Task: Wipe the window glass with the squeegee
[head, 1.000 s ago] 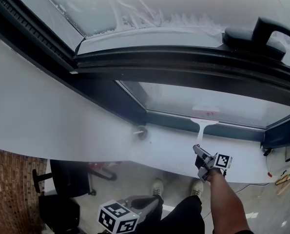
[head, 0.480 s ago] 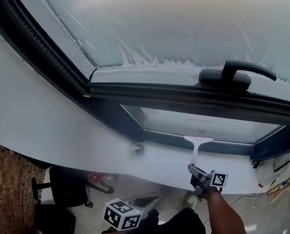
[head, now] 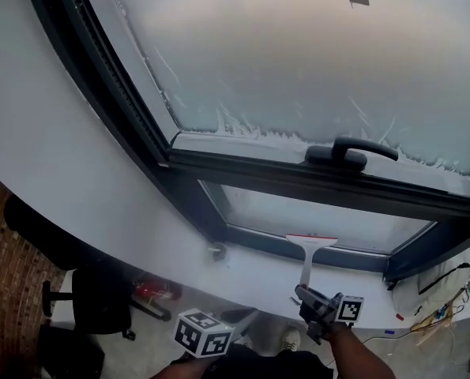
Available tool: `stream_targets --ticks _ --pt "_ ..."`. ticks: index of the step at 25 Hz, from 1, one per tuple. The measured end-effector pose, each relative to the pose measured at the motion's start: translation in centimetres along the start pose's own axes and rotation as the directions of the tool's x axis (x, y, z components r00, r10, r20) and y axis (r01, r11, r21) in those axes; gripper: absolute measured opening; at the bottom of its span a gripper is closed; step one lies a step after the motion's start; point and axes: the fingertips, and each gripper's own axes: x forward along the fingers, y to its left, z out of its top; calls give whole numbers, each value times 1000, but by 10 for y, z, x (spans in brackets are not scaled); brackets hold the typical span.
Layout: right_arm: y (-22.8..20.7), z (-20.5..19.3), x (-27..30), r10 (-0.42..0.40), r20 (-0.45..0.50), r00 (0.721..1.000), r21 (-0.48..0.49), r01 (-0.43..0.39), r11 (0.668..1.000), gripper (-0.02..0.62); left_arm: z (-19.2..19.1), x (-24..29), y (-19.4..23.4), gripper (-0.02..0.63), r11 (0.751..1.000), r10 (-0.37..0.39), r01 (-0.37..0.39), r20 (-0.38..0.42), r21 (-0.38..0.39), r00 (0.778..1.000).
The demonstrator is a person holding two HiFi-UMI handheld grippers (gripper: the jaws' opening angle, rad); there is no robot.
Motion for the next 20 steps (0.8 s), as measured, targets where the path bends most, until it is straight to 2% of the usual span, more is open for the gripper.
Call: stream_targets --ticks 7,10,16,20 --pt "49 37 -13 9 74 997 -105 -1 995 87 -10 -19 -8 0 998 -53 53 -11 36 999" --pt "67 49 -17 25 107 994 -120 -12 993 87 -12 -29 -10 0 995 -79 80 -9 56 997" --pt "74 62 -19 -5 146 989 -183 32 983 88 -29 -41 -7 0 989 -128 129 -15 79 992" --pt "85 66 -20 1 170 985 -201 33 979 89 -41 -47 -10 0 986 -145 146 -19 77 989"
